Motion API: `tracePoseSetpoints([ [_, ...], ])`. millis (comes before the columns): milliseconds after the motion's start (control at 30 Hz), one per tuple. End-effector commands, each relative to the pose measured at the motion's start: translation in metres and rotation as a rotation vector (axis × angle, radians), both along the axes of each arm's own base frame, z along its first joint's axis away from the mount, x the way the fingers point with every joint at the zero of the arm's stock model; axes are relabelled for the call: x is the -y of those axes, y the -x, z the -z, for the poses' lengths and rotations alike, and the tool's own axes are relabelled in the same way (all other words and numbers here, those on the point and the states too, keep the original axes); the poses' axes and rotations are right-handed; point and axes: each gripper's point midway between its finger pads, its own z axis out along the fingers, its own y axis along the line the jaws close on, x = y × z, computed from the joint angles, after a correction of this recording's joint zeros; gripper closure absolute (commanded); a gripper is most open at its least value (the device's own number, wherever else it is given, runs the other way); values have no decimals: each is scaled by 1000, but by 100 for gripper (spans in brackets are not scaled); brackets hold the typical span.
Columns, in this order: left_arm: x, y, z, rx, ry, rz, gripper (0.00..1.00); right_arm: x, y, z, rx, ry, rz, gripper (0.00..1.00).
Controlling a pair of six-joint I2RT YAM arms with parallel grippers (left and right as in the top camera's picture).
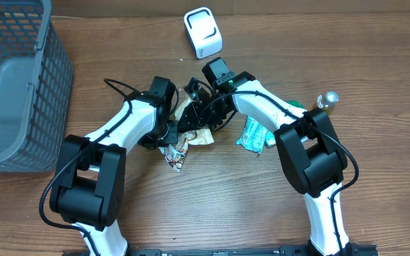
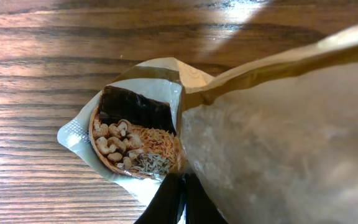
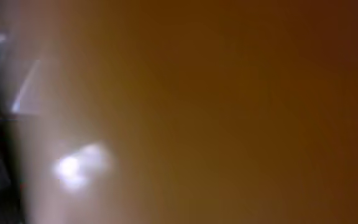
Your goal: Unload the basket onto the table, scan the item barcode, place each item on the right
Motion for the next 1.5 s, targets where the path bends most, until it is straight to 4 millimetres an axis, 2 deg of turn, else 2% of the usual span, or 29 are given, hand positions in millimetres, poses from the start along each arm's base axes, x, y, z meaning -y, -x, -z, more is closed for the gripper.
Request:
tracePoseSetpoints([
  [0,11,-10,-17,55,37,17,96,-2,-1,-9,0,-39,-8,75],
  [67,12,-20,-38,112,54,13,95,1,-5,-10,-2,-48,3,78],
  [133,12,-31,-66,183,74,5,96,3,-7,-15,-26,-83,8,96],
  [267,2,-50,-123,341,109,-30,96,6,-14,-34,-55,-206,8,96],
  [400,-21,-68,-176,494,111,-91,94,17,-25,-46,-53,-219,41,96],
  [467,-38,-75,-201,561,103,-133,91,21,-31,-61,-30,-228,49,96],
  [500,-46,-78,-210,589,97,-152,86,22,-34,-72,-4,-238,45,96],
  [600,-71,-89,-232,660,80,-190,77,27,-44,-106,98,-239,33,96],
  [700,-89,-96,-238,695,62,-204,71,37,-56,-135,221,-157,44,96],
  [900,-113,-101,-239,717,-3,-184,44,69,-87,-186,503,83,69,96],
  [967,-122,-100,-238,715,-31,-205,20,80,-100,-200,592,153,97,96],
  [1000,-125,-100,-237,710,-38,-212,0,84,-108,-210,638,178,118,96],
  [1167,-125,-98,-234,696,-39,-212,0,93,-139,-247,900,244,106,96],
  [1333,-125,-98,-234,696,-39,-213,0,106,-172,-262,1112,364,98,96],
  [1467,-125,-98,-234,696,-39,-213,0,108,-190,-271,1219,412,96,96],
])
